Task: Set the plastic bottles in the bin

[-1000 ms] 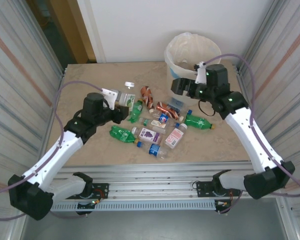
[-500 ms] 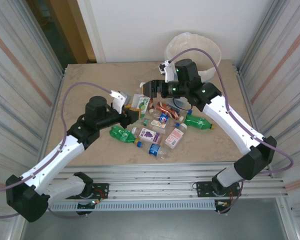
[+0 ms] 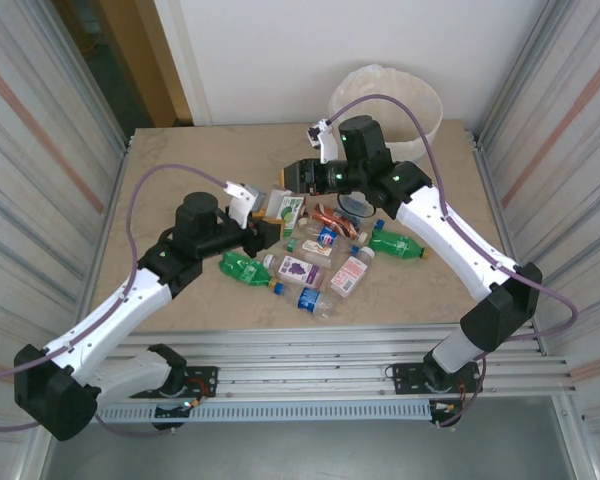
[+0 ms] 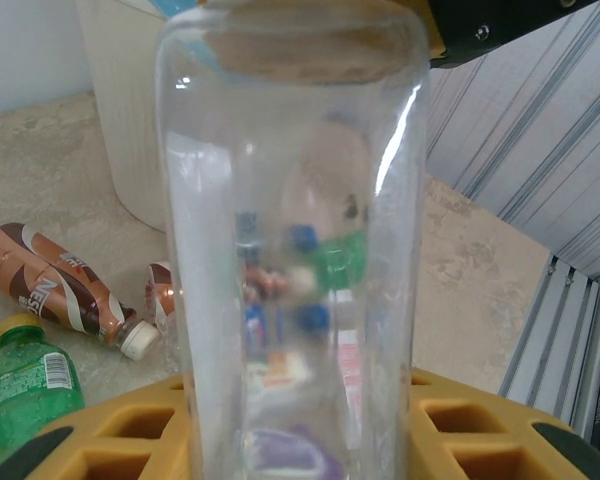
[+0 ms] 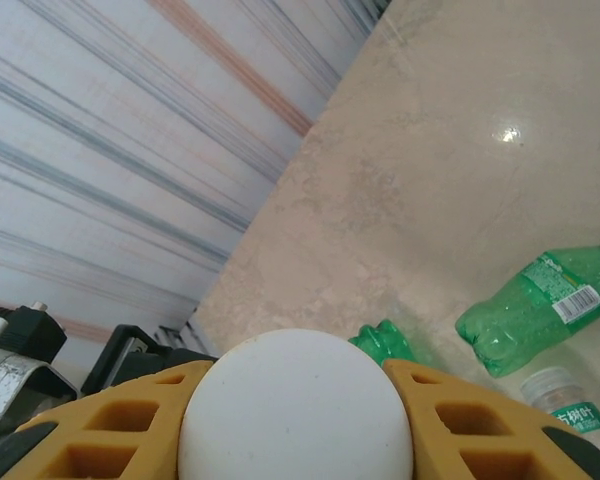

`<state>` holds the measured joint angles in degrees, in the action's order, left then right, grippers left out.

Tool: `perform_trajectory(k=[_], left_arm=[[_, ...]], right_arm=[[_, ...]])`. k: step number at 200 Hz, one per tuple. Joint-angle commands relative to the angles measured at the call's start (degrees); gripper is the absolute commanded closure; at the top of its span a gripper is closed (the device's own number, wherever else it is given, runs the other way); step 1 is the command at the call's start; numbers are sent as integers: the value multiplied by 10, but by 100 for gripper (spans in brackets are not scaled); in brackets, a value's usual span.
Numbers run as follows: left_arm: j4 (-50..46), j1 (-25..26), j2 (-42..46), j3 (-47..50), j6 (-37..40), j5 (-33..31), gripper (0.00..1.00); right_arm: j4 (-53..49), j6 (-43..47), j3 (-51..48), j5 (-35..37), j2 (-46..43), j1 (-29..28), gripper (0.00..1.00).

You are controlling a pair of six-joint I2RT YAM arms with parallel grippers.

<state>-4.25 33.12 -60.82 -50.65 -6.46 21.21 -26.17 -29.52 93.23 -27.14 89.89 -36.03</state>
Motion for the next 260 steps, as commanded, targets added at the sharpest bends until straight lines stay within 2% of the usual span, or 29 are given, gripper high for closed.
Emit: perform_trajectory(k=[1, 9, 19, 55, 107, 157, 183, 231, 260], left_arm=[[17, 4, 7, -24, -10, -15, 35], [10, 4, 8, -26, -17, -22, 15], [2, 4, 12, -30, -21, -27, 2], [-10, 4, 43, -27, -26, -49, 1], [-13, 4, 107, 19, -48, -150, 1], [-39, 4, 142, 38, -71, -212, 1], [-58, 4, 147, 42, -93, -234, 1], [-88, 3, 153, 46, -134, -273, 1], [-89, 3, 160, 58, -164, -298, 1]], right_arm=[[-16, 5, 20, 12, 3, -1, 78], [-23, 9, 25, 20, 2, 1, 80], [-33, 15, 35, 29, 2, 8, 81], [-54, 32, 85, 53, -8, 58, 86], [-30, 39, 166, 88, -21, 166, 87], [-32, 71, 250, 139, 28, 248, 87], [-53, 100, 306, 174, 79, 270, 88], [-119, 136, 435, 187, 194, 284, 87], [-138, 148, 457, 195, 236, 285, 85]])
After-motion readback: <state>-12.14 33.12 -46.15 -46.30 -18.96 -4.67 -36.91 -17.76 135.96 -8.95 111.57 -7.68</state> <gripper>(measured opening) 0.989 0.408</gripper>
